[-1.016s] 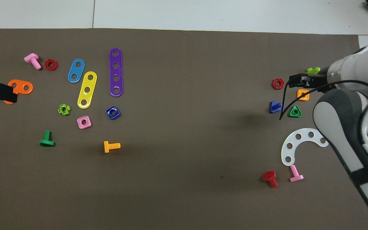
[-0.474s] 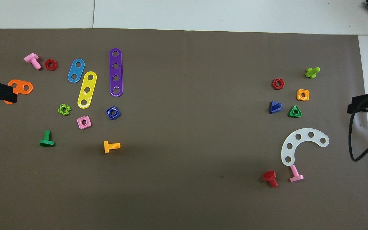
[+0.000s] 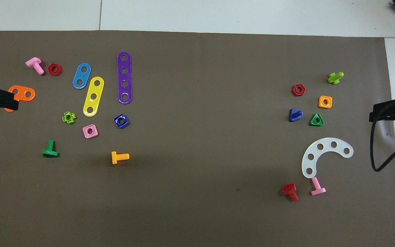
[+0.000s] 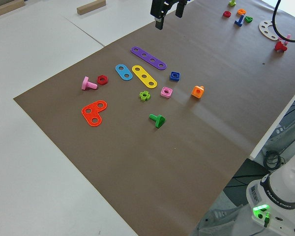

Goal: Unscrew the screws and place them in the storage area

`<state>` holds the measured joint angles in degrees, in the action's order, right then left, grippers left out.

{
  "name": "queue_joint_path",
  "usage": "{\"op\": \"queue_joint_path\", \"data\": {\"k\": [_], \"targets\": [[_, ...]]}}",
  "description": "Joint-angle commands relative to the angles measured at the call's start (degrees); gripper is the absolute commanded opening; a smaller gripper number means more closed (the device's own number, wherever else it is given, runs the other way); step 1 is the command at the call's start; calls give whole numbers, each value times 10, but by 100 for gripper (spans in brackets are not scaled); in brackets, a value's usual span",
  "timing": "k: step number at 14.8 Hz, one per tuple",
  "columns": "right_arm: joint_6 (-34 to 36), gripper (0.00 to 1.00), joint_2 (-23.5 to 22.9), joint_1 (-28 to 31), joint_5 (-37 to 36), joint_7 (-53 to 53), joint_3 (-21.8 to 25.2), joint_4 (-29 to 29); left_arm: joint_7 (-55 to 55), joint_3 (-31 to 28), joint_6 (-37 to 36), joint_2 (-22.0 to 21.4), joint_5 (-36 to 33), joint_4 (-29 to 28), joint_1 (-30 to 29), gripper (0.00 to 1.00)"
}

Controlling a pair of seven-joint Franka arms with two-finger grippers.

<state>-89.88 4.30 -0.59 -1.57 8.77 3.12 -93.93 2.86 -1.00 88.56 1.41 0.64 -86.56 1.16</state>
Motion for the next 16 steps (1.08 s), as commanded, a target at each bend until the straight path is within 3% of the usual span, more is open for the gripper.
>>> {"op": "queue_joint_path", "data": {"k": [1, 7, 16], "targets": [[-4, 100, 4, -35, -3, -15, 40, -7, 3, -6, 9, -19, -5, -24, 5, 100], [36, 100, -8, -14, -7, -20, 15, 25, 3, -5, 9, -19, -5, -24, 5, 100], [36, 100, -4, -22, -1, -20, 17, 21, 3, -5, 9, -19, -5, -24, 5, 100]]}}
